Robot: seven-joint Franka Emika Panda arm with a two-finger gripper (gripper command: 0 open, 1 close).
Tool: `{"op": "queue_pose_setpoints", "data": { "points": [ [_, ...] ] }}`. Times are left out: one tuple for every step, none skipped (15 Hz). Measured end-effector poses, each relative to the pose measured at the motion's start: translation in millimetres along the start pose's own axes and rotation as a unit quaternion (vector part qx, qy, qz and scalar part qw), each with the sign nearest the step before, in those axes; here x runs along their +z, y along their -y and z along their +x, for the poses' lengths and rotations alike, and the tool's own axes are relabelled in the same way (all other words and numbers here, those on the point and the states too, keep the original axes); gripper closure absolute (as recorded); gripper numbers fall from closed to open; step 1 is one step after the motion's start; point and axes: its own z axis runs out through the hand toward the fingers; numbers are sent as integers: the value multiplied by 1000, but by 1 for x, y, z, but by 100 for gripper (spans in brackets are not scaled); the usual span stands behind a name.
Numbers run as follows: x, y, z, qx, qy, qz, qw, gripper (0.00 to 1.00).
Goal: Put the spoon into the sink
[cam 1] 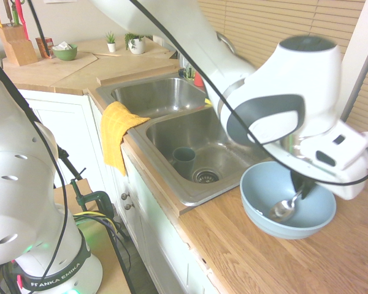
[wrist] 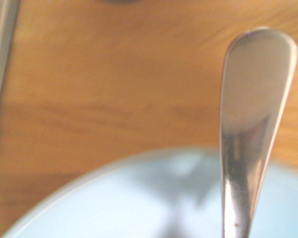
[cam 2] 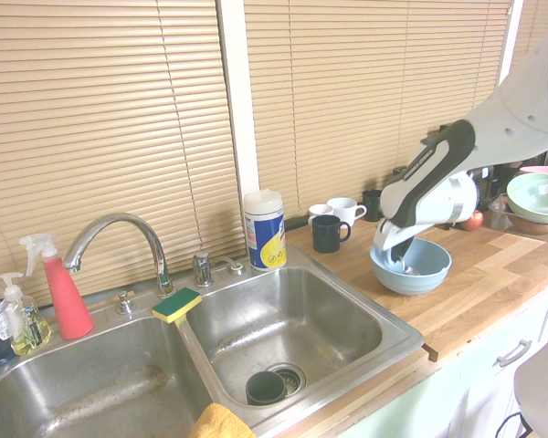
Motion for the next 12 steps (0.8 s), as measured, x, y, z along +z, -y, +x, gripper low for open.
{"op": "queue_pose_setpoints", "data": {
  "points": [
    [-14,2,7,-2,-7,2,1000,100],
    [-27,4,13,-7,-13,4,1000,100],
    [-40,9,17,-12,-18,6,1000,100],
    [-51,15,19,-21,-23,7,999,100],
    [-60,25,18,-31,-27,9,999,100],
    [-69,36,15,-42,-31,9,999,100],
    [-80,52,10,-53,-36,11,998,100],
    [-94,70,3,-65,-41,14,997,100],
    [-109,88,-7,-75,-46,17,996,100],
    [-124,108,-19,-87,-51,20,995,100],
    [-136,126,-33,-98,-55,21,993,100],
    [-145,147,-49,-110,-56,23,992,100]
  ]
}}
